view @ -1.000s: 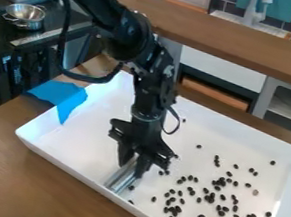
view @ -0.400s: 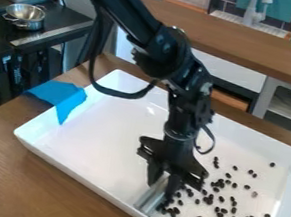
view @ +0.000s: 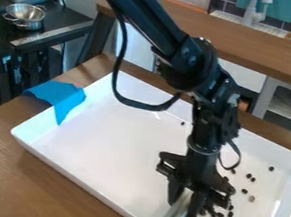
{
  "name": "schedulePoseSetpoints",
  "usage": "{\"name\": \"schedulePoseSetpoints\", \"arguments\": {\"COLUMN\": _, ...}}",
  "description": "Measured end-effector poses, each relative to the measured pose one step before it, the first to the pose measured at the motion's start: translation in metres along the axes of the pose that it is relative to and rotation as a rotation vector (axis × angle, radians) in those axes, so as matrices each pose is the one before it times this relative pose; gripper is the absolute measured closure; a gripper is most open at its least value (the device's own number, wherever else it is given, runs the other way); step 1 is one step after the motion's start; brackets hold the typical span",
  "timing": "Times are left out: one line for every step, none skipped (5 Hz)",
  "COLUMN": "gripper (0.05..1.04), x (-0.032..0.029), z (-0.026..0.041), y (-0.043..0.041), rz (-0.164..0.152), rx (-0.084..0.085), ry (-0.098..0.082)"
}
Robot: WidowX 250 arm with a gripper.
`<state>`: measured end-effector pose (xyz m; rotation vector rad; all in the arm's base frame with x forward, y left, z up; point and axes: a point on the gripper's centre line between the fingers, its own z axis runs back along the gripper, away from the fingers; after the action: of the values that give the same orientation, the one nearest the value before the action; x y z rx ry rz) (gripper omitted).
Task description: Sweep into pile
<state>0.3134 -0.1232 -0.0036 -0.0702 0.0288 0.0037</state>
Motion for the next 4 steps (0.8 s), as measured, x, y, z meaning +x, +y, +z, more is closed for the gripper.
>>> {"name": "schedulePoseSetpoints", "arguments": {"gripper": 0.715, "x": -0.00637, "z": 0.00004, "y": -0.02086, "rz": 0.0031, "rx": -0.0208, "ry": 0.0255}}
{"name": "schedulePoseSetpoints", "arguments": {"gripper": 0.716, "x": -0.00205, "z": -0.00185, "y": -0.01368, "rz": 0.0061, "rx": -0.0061, "ry": 0.0157}}
{"name": "schedulePoseSetpoints", "arguments": {"gripper": 0.715, "x": 0.00155, "z": -0.00131, "y": -0.00749, "rz": 0.0045, "rx": 0.0041, "ry": -0.0023}}
{"name": "schedulePoseSetpoints", "arguments": {"gripper": 0.716, "x": 0.00274, "z": 0.00403, "y": 0.00569, "rz": -0.0004, "rx": -0.0093, "ry": 0.0167}}
